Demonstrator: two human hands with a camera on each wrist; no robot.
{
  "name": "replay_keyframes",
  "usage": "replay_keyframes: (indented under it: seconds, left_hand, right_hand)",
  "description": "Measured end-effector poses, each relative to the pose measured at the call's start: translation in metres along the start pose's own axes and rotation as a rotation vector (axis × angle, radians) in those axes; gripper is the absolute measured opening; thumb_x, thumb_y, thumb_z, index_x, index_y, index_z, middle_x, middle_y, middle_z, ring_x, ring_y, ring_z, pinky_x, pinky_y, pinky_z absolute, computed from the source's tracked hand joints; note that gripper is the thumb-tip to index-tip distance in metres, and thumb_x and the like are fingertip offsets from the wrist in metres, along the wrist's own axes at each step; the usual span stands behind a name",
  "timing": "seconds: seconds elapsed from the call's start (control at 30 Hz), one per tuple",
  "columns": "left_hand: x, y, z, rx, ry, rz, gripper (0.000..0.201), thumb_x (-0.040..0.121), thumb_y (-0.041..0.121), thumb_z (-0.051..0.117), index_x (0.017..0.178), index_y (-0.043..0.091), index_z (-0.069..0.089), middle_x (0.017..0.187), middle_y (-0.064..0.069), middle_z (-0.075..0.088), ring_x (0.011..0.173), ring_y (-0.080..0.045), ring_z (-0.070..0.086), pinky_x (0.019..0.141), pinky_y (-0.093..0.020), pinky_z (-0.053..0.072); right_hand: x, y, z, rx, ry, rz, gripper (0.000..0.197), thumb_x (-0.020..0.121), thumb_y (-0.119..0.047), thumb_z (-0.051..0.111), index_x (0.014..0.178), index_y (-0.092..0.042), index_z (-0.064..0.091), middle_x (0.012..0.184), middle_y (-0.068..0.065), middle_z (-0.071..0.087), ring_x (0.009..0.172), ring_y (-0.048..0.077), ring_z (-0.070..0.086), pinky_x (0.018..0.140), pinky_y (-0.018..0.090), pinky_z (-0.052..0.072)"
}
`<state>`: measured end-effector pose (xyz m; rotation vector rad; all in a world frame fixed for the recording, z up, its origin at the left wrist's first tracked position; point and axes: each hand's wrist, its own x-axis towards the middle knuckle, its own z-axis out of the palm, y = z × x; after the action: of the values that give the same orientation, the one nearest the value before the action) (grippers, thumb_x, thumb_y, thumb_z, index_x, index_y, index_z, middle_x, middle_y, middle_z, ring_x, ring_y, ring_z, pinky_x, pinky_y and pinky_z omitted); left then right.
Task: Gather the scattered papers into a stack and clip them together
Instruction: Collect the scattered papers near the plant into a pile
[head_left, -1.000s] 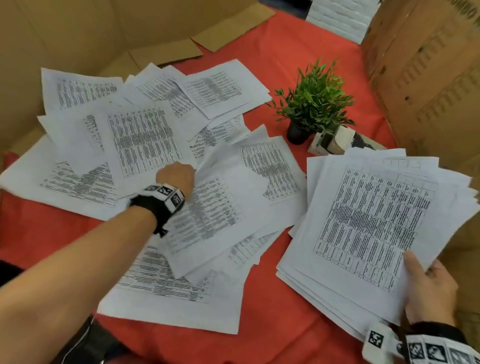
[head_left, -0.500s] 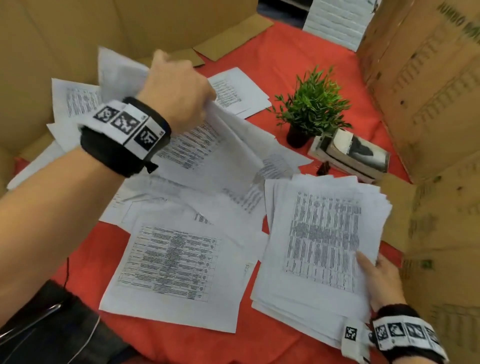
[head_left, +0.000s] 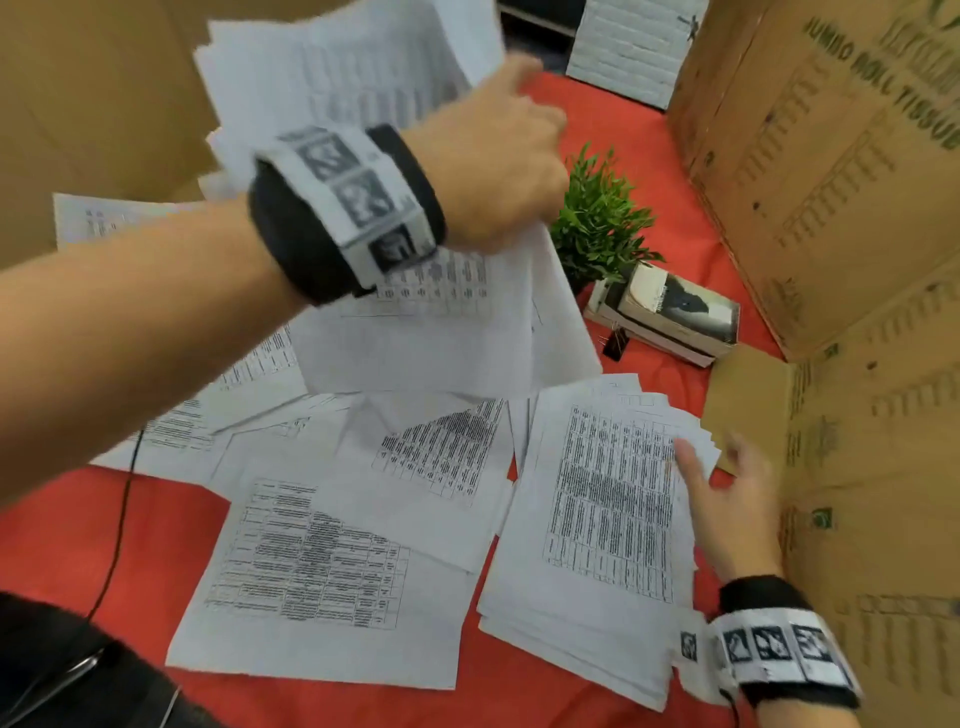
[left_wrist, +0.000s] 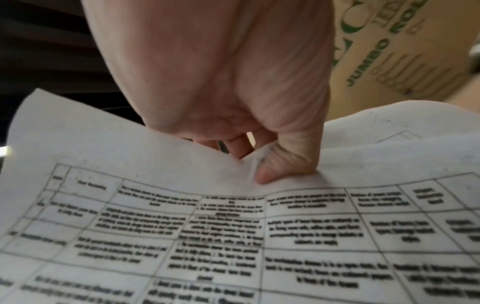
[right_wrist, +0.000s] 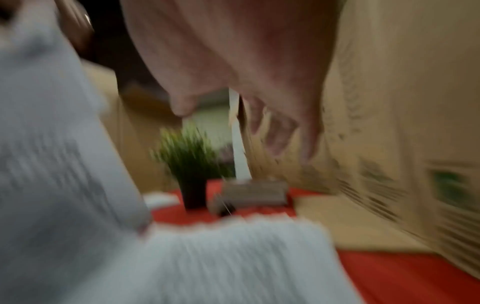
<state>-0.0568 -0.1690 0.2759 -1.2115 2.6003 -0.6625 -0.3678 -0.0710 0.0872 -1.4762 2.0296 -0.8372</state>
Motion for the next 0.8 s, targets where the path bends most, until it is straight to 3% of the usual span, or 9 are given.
replay_keyframes:
  seconds: [0.1,0.17,0.23,0.33,0.4,0.47,0.57,0.67,0.8]
  left_hand:
    - [0.03,0.032,0.005,0.018,0.016,0.144,0.026,0.09,0.009,0.051,0.067,0.016,0.063,0.059,0.0,0.051,0.083,-0.024,0.05,0.114,-0.061,0.019]
    - [0.047,0.053,0.005,0.002,0.031,0.229,0.024,0.09,0.008,0.051,0.073,0.016,0.066,0.062,0.0,0.045,0.086,-0.025,0.052,0.114,-0.061,0.019]
    - [0.058,0.069,0.005,-0.016,0.025,0.275,0.02,0.089,0.012,0.051,0.079,0.018,0.068,0.068,0.0,0.049,0.092,-0.026,0.055,0.114,-0.06,0.02]
    - [0.067,0.08,0.017,-0.047,0.114,0.293,0.014,0.085,0.019,0.056,0.081,0.021,0.07,0.078,0.003,0.067,0.097,-0.024,0.056,0.112,-0.058,0.026]
    - [0.066,0.073,0.03,-0.131,0.275,0.27,0.016,0.079,0.02,0.062,0.092,0.024,0.071,0.086,0.005,0.069,0.099,-0.022,0.058,0.109,-0.06,0.031]
    - [0.056,0.057,0.048,-0.287,0.434,0.091,0.042,0.079,0.029,0.063,0.12,0.024,0.062,0.113,0.004,0.067,0.113,-0.021,0.057,0.114,-0.058,0.026]
    - [0.012,0.037,0.088,-0.791,0.567,-0.435,0.067,0.082,0.042,0.065,0.142,0.02,0.043,0.139,0.002,0.052,0.128,-0.019,0.048,0.115,-0.049,0.03]
    - [-0.035,0.047,0.138,-1.443,0.388,-0.79,0.068,0.08,0.032,0.062,0.142,0.017,0.036,0.143,0.003,0.047,0.129,-0.013,0.046,0.109,-0.042,0.038]
    - [-0.048,0.092,0.185,-1.293,-0.162,-0.748,0.095,0.073,0.029,0.071,0.151,0.015,0.019,0.157,-0.006,0.028,0.143,-0.024,0.031,0.117,-0.049,0.027]
  right_hand:
    - [0.006,-0.08,-0.015,0.431,-0.233,-0.199,0.087,0.077,-0.068,0.063,0.146,-0.021,0.041,0.141,-0.01,0.053,0.124,-0.01,0.05,0.096,0.009,0.039]
    - [0.022,-0.115,-0.012,0.452,-0.373,-0.284,0.098,0.065,-0.06,0.08,0.145,-0.019,0.041,0.137,-0.007,0.059,0.125,0.0,0.055,0.099,0.024,0.046]
    - [0.035,-0.133,0.006,0.357,-0.406,-0.305,0.084,0.063,-0.038,0.09,0.134,-0.015,0.052,0.125,-0.003,0.068,0.116,0.008,0.063,0.096,0.034,0.052]
    - [0.045,-0.13,0.035,0.377,-0.344,-0.164,0.044,0.063,-0.019,0.088,0.102,-0.012,0.069,0.102,0.009,0.075,0.099,0.029,0.07,0.082,0.054,0.057]
    - [0.046,-0.117,0.045,0.427,-0.352,-0.023,0.038,0.068,-0.019,0.084,0.097,-0.001,0.068,0.101,0.023,0.072,0.095,0.036,0.07,0.083,0.061,0.054]
    - [0.047,-0.101,0.044,0.51,-0.348,0.084,0.031,0.078,-0.012,0.077,0.103,0.005,0.067,0.104,0.026,0.072,0.093,0.035,0.07,0.086,0.063,0.053]
    - [0.045,-0.077,0.02,0.748,-0.336,0.239,0.032,0.089,0.001,0.063,0.121,0.0,0.064,0.111,0.013,0.074,0.101,0.03,0.072,0.09,0.047,0.057]
    - [0.041,-0.052,-0.017,0.92,-0.348,0.272,0.037,0.096,-0.004,0.054,0.132,-0.01,0.06,0.126,0.01,0.068,0.115,0.029,0.066,0.094,0.047,0.052]
    - [0.032,-0.011,-0.031,0.8,-0.279,0.378,0.03,0.096,-0.004,0.053,0.121,-0.015,0.065,0.123,0.01,0.069,0.103,0.026,0.071,0.083,0.043,0.058]
